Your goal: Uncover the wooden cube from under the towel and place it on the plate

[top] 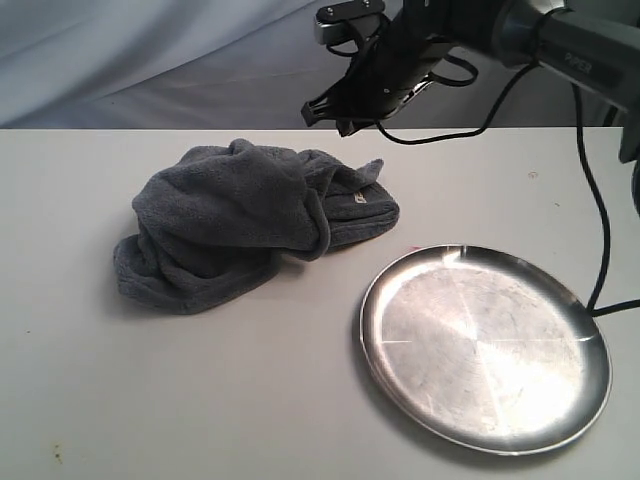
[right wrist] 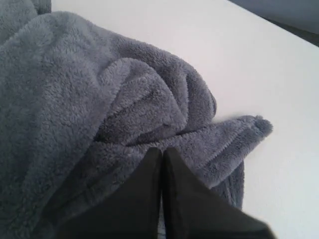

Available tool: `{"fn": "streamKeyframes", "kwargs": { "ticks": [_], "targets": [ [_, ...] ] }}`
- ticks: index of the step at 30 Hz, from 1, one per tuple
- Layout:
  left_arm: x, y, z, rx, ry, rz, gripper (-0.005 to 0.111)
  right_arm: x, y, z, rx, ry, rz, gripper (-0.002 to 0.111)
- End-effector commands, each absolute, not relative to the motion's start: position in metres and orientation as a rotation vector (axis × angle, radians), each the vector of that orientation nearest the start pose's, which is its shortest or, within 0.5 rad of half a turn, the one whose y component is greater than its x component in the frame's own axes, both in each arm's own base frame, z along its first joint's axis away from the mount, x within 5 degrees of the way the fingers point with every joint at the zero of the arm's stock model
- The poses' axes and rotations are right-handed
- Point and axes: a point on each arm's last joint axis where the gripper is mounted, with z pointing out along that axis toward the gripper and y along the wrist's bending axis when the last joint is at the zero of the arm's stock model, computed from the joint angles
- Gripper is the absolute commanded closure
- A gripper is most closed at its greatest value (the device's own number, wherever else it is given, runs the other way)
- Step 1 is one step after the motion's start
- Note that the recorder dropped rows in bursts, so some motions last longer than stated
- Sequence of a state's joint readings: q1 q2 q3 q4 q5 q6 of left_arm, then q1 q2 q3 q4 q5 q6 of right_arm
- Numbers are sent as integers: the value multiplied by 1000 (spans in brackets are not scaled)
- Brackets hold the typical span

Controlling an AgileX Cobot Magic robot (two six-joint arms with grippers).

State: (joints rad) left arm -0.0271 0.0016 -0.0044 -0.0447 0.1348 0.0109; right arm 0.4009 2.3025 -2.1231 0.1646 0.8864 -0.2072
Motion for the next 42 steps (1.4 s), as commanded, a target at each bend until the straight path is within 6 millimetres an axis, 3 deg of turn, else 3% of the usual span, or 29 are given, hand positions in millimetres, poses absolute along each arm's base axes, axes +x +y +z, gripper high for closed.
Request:
{"fn": "streamKeyframes", "kwargs": {
  "ticks": [1, 12, 25, 34, 37, 42],
  "targets": [
    [56, -2, 201, 0, 1616, -52, 105, 476, 224, 236, -672, 2448, 343, 108],
    [56, -2, 201, -2, 1616, -54, 105, 471, 245, 243, -697, 2383, 375, 108],
    [56, -2, 201, 0, 1616, -52, 105, 450, 287, 245, -784, 2319, 417, 108],
    [56, -2, 201, -2, 1616, -54, 105, 443, 309, 252, -737, 2236, 485, 108],
    [56, -2, 201, -2, 1616, -54, 105, 432, 320, 250, -796, 2256, 502, 108],
    [56, -2, 201, -2, 1616, -54, 105, 396, 350, 242, -1023, 2317, 504, 108]
  ]
}}
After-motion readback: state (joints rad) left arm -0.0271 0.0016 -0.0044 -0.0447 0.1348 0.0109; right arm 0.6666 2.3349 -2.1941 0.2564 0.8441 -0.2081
